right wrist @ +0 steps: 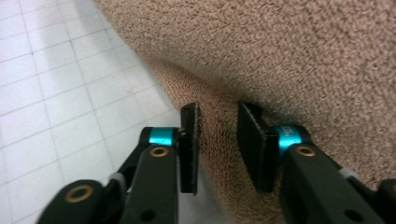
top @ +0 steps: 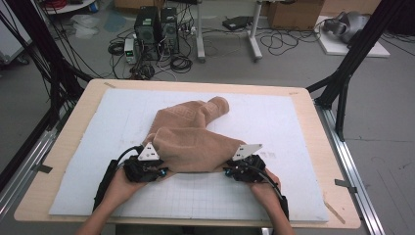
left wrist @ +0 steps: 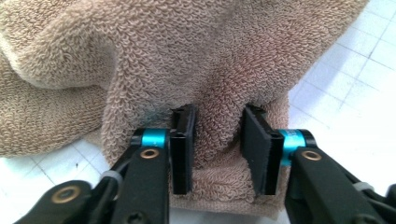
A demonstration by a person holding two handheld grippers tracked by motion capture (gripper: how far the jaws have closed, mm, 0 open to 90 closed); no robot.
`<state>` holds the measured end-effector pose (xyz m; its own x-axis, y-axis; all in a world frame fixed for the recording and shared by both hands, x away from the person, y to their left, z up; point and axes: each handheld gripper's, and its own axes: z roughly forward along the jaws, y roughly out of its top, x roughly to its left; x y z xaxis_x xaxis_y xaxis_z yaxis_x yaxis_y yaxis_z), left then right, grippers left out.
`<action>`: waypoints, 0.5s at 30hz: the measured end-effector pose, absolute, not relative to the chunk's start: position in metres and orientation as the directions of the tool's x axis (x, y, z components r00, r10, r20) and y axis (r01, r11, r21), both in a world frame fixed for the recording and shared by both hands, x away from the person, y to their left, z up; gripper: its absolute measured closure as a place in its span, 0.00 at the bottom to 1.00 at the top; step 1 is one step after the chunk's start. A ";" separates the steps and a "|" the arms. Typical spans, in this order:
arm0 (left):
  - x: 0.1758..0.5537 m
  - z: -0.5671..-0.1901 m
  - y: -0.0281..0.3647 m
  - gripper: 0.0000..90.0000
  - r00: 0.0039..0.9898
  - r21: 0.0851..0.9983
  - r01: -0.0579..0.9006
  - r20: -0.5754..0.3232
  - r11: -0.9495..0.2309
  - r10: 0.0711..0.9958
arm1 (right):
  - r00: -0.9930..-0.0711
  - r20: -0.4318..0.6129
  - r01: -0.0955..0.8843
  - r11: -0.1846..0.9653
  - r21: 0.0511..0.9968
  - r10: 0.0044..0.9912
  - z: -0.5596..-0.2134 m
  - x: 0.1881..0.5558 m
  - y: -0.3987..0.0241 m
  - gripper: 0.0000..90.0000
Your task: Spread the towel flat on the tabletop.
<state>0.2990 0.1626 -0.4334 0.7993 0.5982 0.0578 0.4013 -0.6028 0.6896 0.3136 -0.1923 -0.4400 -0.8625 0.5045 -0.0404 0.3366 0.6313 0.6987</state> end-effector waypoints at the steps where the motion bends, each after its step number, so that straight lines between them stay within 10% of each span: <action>1: 0.299 -0.433 0.162 0.78 0.797 0.689 0.402 0.061 -0.603 0.601 | -0.862 -0.035 0.340 0.626 0.702 0.507 -0.440 0.315 -0.193 0.85; 15: 0.287 -0.415 0.170 0.88 0.809 0.720 0.362 0.074 -0.593 0.584 | -0.885 -0.047 0.291 0.630 0.720 0.463 -0.425 0.307 -0.201 0.94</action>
<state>0.2875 0.1700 -0.4154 0.8086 0.5837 0.0738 0.3620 -0.5926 0.7196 0.3068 -0.2006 -0.4246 -0.8851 0.4630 -0.0471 0.2910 0.6297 0.7202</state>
